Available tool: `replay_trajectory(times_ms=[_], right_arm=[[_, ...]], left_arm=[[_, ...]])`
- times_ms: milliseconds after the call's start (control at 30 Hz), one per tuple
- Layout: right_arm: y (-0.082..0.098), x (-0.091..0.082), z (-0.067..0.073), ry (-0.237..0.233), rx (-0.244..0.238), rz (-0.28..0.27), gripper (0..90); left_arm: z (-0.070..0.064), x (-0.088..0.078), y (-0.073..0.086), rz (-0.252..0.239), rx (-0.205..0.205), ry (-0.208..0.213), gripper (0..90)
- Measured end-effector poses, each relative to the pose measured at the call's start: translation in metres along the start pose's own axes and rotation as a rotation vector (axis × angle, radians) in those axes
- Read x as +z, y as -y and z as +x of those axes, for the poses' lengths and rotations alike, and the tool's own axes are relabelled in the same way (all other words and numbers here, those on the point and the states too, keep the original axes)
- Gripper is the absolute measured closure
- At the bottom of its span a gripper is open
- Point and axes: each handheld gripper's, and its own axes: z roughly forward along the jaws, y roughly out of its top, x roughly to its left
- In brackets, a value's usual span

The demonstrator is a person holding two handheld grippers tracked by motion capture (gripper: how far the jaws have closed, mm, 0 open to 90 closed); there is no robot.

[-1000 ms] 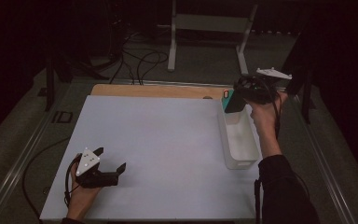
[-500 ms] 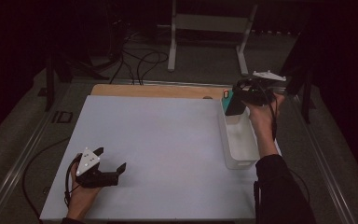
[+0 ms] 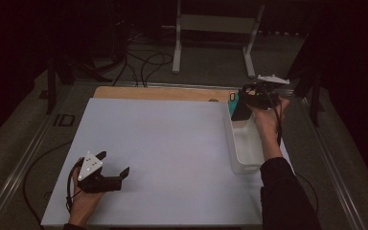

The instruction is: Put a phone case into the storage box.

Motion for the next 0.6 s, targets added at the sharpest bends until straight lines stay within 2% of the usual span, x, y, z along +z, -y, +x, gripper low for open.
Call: replay_trajectory(times_ms=[600], right_arm=[[0.014, 0.025, 0.006, 0.024, -0.005, 0.057, 14.5]], left_arm=[[0.0, 0.0, 0.0, 0.001, 0.0, 0.003, 0.0]])
